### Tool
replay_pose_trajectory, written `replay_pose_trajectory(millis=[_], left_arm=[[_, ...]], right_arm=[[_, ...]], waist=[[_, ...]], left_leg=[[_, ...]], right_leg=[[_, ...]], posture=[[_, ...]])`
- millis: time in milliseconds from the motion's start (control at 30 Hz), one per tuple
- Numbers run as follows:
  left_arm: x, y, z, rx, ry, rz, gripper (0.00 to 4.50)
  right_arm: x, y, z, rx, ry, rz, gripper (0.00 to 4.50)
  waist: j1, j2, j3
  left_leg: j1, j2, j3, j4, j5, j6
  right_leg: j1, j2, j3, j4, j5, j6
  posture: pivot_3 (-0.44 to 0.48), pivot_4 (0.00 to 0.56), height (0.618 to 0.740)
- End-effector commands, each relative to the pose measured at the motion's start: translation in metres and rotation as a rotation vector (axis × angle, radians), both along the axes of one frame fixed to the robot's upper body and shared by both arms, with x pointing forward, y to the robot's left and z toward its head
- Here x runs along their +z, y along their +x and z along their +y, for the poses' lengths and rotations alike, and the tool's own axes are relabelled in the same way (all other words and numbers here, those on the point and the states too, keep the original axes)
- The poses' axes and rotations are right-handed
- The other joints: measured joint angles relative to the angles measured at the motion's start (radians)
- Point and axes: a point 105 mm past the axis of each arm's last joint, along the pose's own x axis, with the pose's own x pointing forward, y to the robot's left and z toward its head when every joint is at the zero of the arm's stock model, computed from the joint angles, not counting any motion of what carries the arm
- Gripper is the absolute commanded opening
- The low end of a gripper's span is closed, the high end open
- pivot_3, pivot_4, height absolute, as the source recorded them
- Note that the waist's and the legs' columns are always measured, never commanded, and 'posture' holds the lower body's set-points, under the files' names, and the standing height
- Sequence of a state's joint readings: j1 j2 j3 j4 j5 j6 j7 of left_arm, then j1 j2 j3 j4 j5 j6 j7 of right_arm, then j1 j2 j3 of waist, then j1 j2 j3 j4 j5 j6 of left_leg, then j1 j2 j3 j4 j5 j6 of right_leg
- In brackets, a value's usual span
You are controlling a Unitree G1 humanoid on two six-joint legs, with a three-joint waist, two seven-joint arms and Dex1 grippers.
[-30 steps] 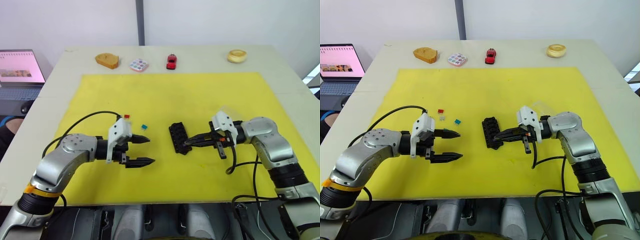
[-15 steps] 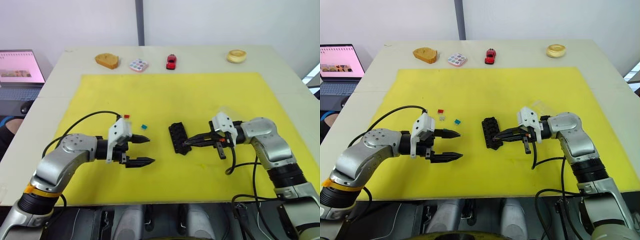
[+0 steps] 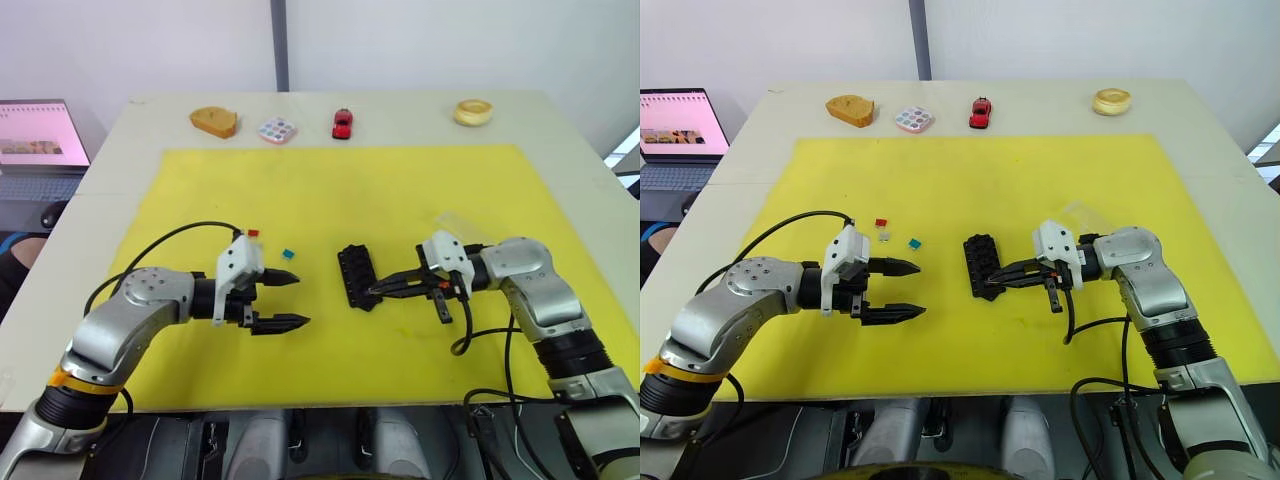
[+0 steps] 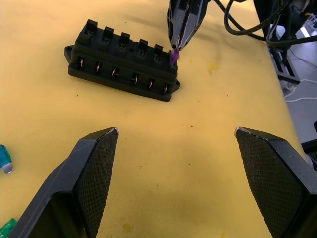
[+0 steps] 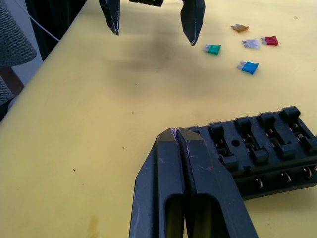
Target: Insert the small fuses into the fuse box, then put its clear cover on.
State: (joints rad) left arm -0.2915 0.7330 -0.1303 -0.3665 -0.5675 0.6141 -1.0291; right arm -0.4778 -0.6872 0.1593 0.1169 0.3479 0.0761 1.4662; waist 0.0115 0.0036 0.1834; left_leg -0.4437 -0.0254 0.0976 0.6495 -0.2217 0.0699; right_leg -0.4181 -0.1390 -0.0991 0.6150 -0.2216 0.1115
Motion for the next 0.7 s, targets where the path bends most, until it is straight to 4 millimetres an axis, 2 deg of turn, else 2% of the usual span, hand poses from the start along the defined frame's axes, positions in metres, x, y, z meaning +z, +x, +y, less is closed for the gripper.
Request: replay_pose_trajectory(millis=[33,700], left_arm=[[0.0107,0.0009,-0.0008,-0.001,-0.019,-0.054,3.99],[0.0112,0.0017,-0.0005,0.009,-0.018,-0.060,3.99]], right_arm=[[-0.0108,-0.0016,-0.0035,-0.008,-0.048,0.026,0.06],[-0.0188,0.0058,-0.0022,-0.029,-0.070,0.026,0.06]], waist=[[0.000,0.000,0.000],[-0.001,0.000,-0.001]], left_leg=[[0.000,0.000,0.000,0.000,0.000,0.000],[0.001,0.000,0.000,0.000,0.000,0.000]], right_leg=[[0.000,0.000,0.000,0.000,0.000,0.000],[0.000,0.000,0.000,0.000,0.000,0.000]], posture=[[0.000,0.150,0.740],[0.000,0.150,0.740]])
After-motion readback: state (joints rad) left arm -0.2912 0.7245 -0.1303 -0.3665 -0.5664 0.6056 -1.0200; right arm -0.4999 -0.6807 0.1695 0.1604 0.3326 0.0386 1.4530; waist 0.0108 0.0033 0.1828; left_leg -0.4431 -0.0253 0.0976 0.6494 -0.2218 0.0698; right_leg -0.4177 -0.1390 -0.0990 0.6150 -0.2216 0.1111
